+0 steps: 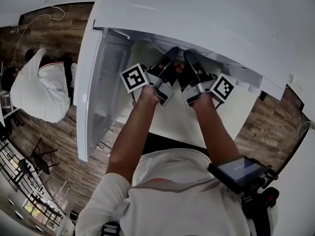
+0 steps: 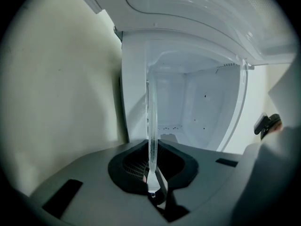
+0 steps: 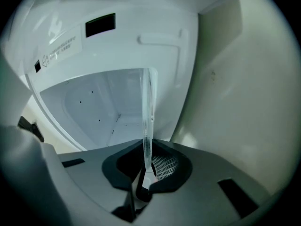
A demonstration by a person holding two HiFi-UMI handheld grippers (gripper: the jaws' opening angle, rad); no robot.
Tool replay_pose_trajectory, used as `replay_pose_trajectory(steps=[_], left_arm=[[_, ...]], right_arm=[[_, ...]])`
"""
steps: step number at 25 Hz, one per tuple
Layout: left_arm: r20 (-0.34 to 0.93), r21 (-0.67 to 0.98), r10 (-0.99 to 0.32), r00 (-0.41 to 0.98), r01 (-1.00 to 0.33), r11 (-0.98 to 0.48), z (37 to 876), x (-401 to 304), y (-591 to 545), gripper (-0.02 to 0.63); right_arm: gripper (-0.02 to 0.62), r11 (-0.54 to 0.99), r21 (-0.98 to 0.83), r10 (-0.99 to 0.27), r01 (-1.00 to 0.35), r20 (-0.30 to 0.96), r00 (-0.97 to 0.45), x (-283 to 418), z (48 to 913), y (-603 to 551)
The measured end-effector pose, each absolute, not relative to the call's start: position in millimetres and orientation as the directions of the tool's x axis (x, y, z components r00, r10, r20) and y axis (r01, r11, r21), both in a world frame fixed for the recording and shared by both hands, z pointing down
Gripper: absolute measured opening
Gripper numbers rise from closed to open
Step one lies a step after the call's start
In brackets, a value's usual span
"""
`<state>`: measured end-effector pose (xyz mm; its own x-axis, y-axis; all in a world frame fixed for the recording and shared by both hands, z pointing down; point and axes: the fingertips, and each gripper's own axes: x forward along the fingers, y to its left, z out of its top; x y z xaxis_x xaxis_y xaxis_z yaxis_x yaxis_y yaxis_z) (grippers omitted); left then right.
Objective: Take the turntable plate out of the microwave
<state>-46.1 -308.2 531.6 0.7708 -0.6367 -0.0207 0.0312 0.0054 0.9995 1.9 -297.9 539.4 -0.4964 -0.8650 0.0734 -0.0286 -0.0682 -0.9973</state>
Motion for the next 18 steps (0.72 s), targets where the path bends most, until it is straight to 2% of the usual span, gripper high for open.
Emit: replay_pose_trajectory(steps=[18], left_arm=[[-0.117, 0.993, -0.672, 0.731, 0.082, -0.083, 514, -56, -299, 0.043]], right_arm=[[0.034, 0.054, -0.997, -0.847, -0.054, -0.017, -0.531, -7, 517, -293]])
